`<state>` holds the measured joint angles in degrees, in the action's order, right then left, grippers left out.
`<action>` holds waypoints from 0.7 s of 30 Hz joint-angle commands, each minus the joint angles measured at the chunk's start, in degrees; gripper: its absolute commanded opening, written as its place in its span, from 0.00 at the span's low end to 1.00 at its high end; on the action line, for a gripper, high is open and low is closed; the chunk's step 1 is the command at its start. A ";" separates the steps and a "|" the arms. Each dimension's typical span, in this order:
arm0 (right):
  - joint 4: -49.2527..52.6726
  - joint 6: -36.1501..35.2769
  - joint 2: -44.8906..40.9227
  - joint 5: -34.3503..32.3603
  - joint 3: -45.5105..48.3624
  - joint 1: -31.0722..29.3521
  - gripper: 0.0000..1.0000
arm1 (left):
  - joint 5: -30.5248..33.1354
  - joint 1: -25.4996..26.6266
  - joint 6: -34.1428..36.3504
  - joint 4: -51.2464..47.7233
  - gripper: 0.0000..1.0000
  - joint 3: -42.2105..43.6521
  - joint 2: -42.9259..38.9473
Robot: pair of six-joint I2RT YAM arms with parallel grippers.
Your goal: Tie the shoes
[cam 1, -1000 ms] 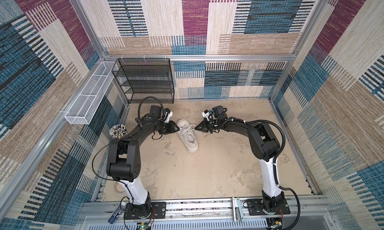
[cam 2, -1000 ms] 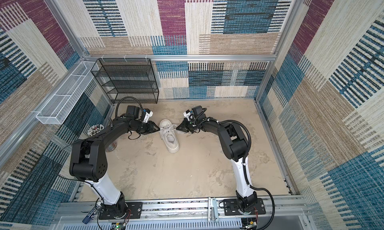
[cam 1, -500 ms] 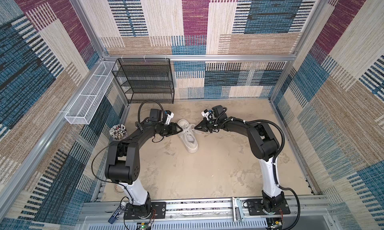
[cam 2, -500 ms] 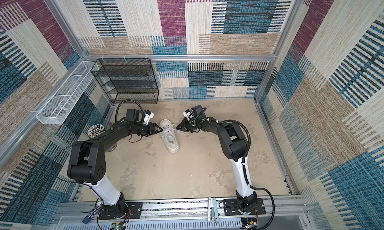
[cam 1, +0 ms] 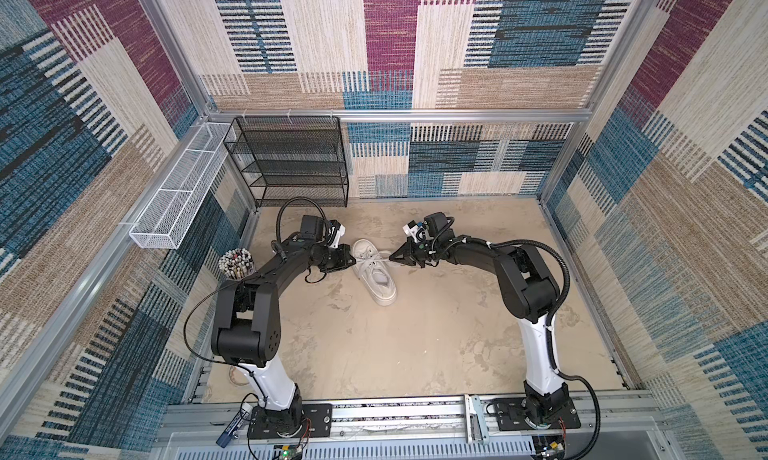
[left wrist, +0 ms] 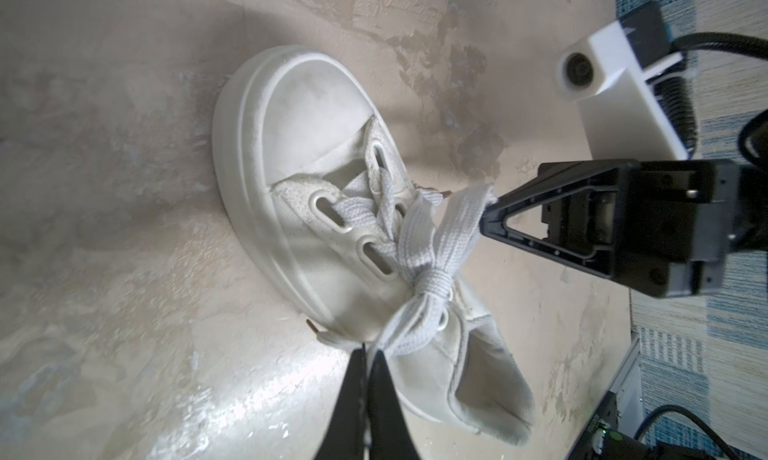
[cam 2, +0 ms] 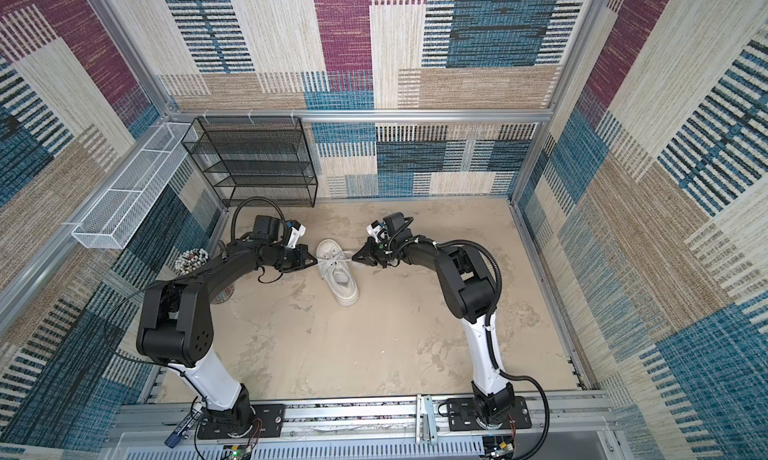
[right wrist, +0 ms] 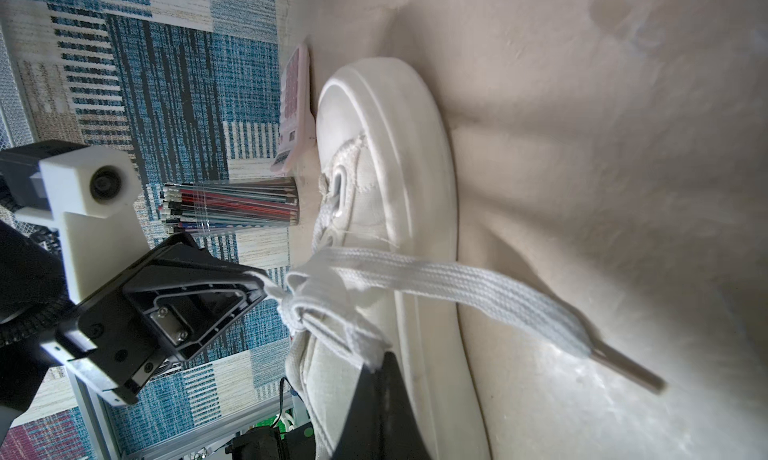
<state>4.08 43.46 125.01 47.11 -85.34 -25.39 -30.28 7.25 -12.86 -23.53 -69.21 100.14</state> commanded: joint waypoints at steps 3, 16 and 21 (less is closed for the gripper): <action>-0.45 0.26 -1.24 -3.45 0.94 0.59 0.00 | 4.71 -0.30 1.71 -3.53 0.00 -0.79 0.12; -1.69 1.03 -0.36 -7.18 2.16 1.85 0.00 | 3.98 -0.39 1.83 -3.17 0.00 1.57 0.57; -2.06 0.74 -0.38 -8.83 2.72 1.93 0.00 | 3.68 -0.65 1.71 -2.36 0.00 2.68 0.73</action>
<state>2.35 43.90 124.42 44.80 -82.91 -24.21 -30.20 7.20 -12.23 -23.35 -67.07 100.90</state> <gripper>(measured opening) 0.050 0.055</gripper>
